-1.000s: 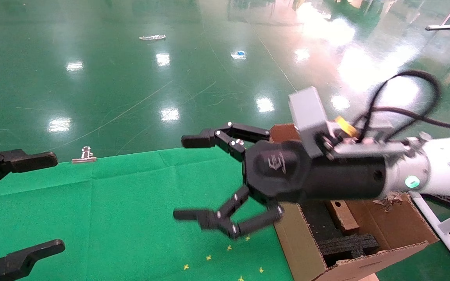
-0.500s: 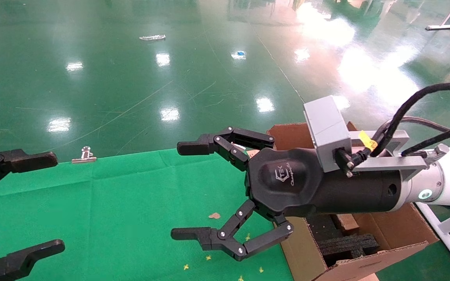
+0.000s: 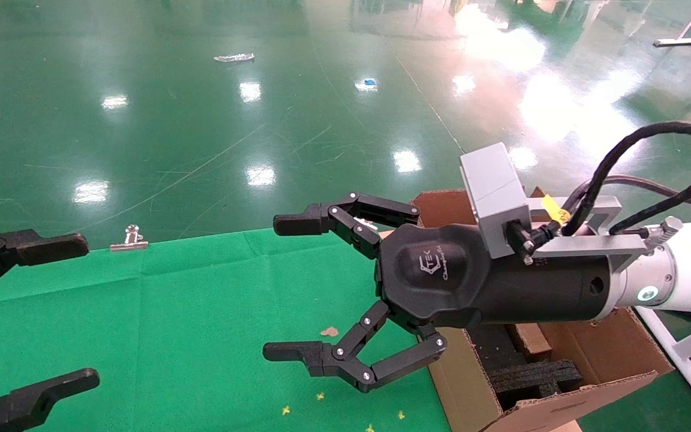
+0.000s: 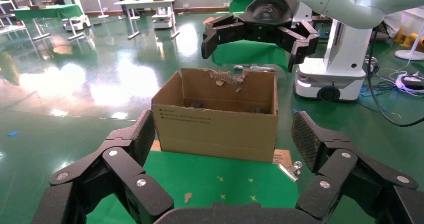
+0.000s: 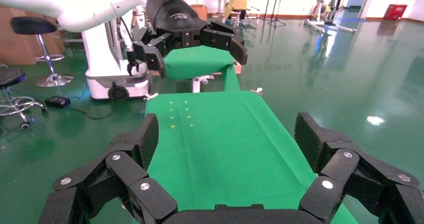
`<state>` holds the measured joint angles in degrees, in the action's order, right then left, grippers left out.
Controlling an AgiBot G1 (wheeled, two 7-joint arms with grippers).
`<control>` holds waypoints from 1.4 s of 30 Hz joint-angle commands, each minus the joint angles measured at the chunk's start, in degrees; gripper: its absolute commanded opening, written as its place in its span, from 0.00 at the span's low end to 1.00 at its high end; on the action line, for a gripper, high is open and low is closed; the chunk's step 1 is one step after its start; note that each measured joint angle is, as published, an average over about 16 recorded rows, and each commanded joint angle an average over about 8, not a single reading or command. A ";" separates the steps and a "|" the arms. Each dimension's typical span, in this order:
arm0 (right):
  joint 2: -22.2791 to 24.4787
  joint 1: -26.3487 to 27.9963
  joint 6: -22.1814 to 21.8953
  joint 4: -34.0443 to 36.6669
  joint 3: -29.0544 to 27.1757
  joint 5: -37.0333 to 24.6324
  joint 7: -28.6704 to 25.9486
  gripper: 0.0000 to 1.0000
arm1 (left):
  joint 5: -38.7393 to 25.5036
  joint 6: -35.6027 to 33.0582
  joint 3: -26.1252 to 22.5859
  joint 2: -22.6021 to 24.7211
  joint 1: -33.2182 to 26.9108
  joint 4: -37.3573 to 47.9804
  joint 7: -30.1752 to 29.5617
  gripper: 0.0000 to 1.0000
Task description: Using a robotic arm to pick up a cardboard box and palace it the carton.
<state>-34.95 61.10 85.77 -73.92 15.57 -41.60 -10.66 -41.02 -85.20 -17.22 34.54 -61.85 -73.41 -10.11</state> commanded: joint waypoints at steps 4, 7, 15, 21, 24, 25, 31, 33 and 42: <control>-0.02 0.18 -0.04 0.15 0.18 -0.12 -0.03 1.00 | 0.00 0.00 0.00 0.00 0.00 0.00 0.00 1.00; -0.03 0.25 -0.05 0.20 0.25 -0.16 -0.04 1.00 | 0.00 0.00 0.00 0.00 0.00 0.00 0.00 1.00; -0.05 0.38 -0.08 0.30 0.37 -0.21 -0.07 1.00 | 0.00 0.00 0.00 0.00 0.00 0.00 0.00 1.00; -0.06 0.42 -0.10 0.33 0.42 -0.23 -0.09 1.00 | 0.00 0.00 0.00 0.00 0.00 0.00 0.00 1.00; -0.06 0.43 -0.11 0.34 0.43 -0.25 -0.10 1.00 | 0.00 0.00 0.00 0.00 0.00 0.00 0.00 1.00; -0.06 0.43 -0.11 0.34 0.43 -0.25 -0.10 1.00 | 0.00 0.00 0.00 0.00 0.00 0.00 0.00 1.00; -0.06 0.45 -0.11 0.36 0.46 -0.27 -0.11 1.00 | 0.00 0.00 0.00 0.00 0.00 0.00 0.00 1.00; -0.06 0.46 -0.11 0.37 0.47 -0.27 -0.11 1.00 | 0.00 0.00 0.00 0.00 0.00 0.00 0.00 1.00; -0.06 0.49 -0.11 0.40 0.50 -0.28 -0.11 1.00 | 0.00 0.00 0.00 0.00 0.00 0.00 0.00 1.00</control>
<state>-35.01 61.59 85.67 -73.52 16.07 -41.88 -10.77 -41.02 -85.20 -17.22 34.54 -61.85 -73.41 -10.11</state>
